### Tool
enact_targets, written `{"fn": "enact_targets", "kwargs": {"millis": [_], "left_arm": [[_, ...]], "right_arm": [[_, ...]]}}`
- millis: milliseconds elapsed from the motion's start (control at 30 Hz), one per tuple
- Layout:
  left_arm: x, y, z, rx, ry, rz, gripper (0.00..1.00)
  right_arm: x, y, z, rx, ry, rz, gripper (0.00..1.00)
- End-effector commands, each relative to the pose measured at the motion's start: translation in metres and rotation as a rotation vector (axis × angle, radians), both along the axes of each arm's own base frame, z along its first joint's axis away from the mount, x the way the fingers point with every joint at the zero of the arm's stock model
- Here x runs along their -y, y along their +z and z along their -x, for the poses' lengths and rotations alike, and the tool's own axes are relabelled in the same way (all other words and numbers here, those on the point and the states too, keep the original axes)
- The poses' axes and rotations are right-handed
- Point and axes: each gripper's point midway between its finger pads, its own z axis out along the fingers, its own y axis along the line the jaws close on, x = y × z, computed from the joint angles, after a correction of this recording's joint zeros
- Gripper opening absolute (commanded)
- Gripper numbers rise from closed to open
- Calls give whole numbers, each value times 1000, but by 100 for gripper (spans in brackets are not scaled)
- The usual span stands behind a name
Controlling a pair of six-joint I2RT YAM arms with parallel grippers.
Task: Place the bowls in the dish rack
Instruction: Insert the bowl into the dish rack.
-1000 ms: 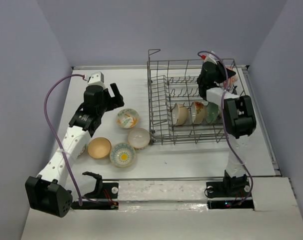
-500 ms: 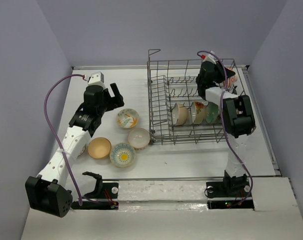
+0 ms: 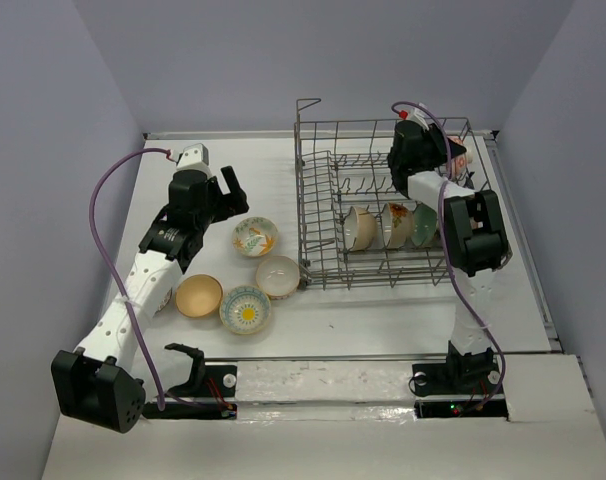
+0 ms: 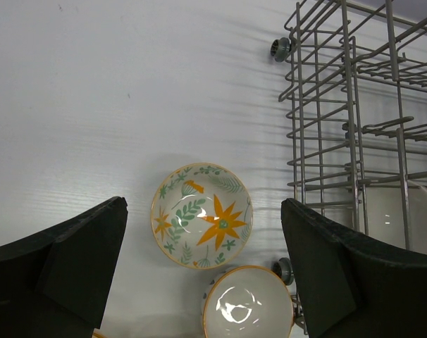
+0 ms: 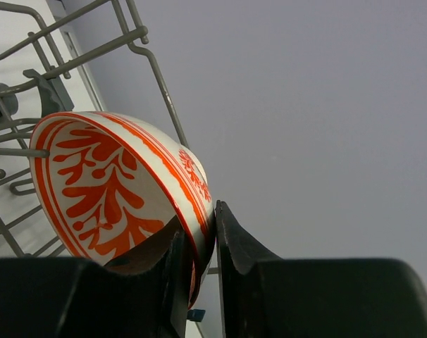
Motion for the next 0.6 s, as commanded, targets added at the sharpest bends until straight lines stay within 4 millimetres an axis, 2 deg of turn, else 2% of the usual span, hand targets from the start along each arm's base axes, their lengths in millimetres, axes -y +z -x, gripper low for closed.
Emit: {"fn": "enact_targets", "kwargs": {"millis": [0, 400, 567], "left_arm": [[2, 9, -4, 40, -5, 16, 99], [1, 9, -4, 42, -2, 16, 99], [1, 9, -4, 42, -2, 16, 99]], "right_arm": [[-8, -25, -14, -4, 41, -45, 24], [-15, -43, -23, -1, 76, -137, 27], [-19, -45, -27, 14, 92, -187, 35]]}}
